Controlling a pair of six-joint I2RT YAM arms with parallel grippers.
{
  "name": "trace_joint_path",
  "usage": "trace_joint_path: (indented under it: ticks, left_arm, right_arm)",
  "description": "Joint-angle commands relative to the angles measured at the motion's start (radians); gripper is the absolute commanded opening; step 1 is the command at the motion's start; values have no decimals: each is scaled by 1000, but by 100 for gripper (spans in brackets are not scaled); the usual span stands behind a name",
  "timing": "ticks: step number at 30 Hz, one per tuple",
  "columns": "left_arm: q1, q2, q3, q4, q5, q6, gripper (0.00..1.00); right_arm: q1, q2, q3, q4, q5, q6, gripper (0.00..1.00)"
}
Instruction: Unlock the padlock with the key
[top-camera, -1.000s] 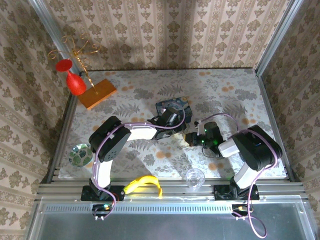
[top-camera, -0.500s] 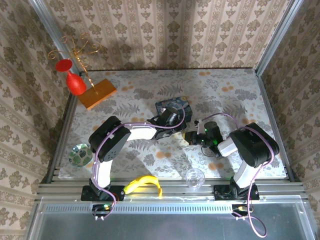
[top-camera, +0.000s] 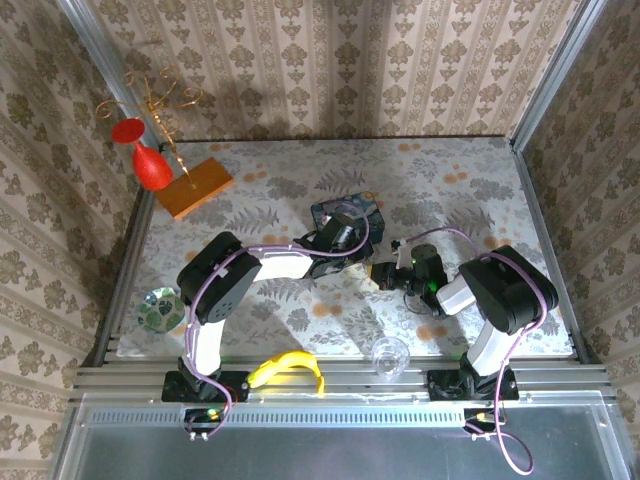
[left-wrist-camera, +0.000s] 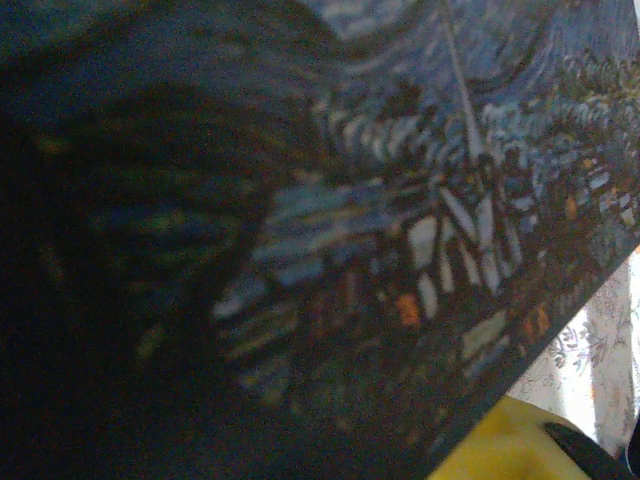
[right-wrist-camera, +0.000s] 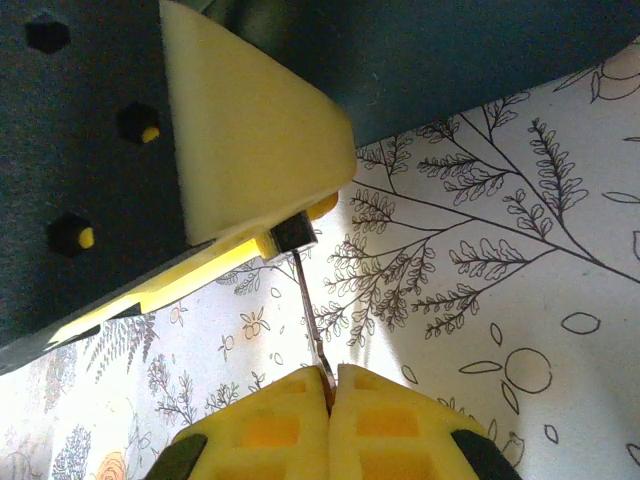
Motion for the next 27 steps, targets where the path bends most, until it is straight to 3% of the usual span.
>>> trace_joint_path:
  ticks: [1, 27]
  left_arm:
    - [2, -49, -14, 35, 20, -14, 17]
    - [0, -47, -40, 84, 102, -55, 13]
  right_arm:
    - [-6, 4, -6, 56, 12, 11, 0]
    - [-70, 93, 49, 206, -126, 94, 0]
